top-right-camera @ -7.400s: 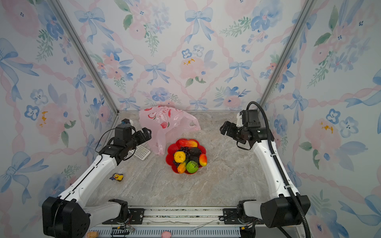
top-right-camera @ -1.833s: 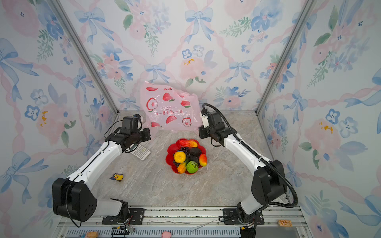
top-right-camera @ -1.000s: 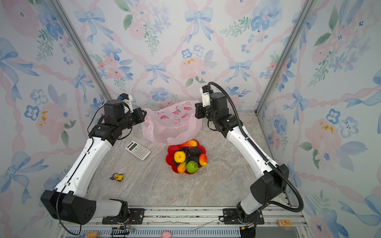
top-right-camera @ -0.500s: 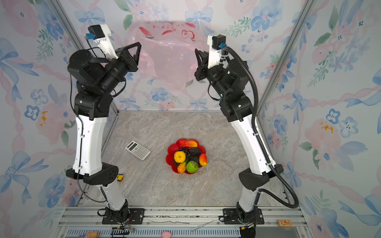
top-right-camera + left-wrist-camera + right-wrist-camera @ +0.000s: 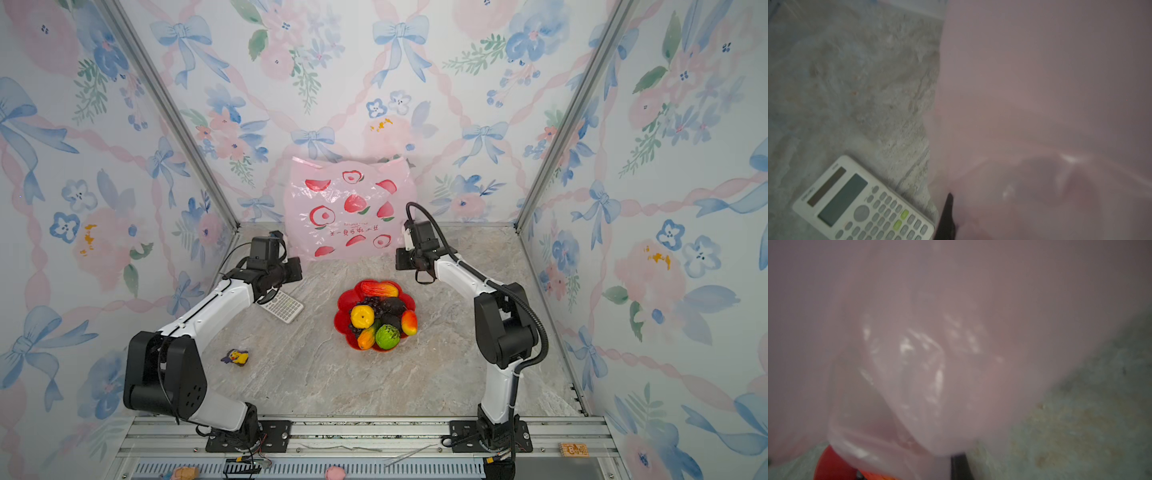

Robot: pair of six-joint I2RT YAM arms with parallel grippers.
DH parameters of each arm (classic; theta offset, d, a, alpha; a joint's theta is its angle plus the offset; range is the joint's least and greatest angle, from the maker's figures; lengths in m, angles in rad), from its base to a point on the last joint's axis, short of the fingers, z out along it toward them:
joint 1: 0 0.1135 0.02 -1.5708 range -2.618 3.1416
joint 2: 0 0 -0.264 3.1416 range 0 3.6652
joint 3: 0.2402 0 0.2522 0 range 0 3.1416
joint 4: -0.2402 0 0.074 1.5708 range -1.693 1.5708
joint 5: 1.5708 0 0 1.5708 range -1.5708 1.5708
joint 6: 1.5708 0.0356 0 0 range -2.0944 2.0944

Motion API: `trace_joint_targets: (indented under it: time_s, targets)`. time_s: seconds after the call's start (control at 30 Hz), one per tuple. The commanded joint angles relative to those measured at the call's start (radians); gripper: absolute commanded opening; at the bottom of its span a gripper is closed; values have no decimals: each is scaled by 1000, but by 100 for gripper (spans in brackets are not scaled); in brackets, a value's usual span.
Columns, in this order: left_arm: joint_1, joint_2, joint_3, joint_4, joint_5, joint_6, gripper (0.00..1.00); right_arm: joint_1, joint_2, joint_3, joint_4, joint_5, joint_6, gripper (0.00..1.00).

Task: Place the fruits into the plastic bag
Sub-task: 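Lower the opened bag beside the fruit bowl with both grippers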

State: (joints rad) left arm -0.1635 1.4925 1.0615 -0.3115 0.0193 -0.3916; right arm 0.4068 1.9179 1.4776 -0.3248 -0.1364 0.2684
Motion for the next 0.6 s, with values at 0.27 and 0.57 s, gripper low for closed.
trace_joint_targets:
  time_s: [0.27, 0.57]
  targets:
    - [5, -201, 35, 71, 57, -81, 0, 26, -58, 170, 76, -88, 64, 0]
    - [7, -330, -29, 11, 24, -98, 0, 29, -31, 199, 84, -108, 66, 0]
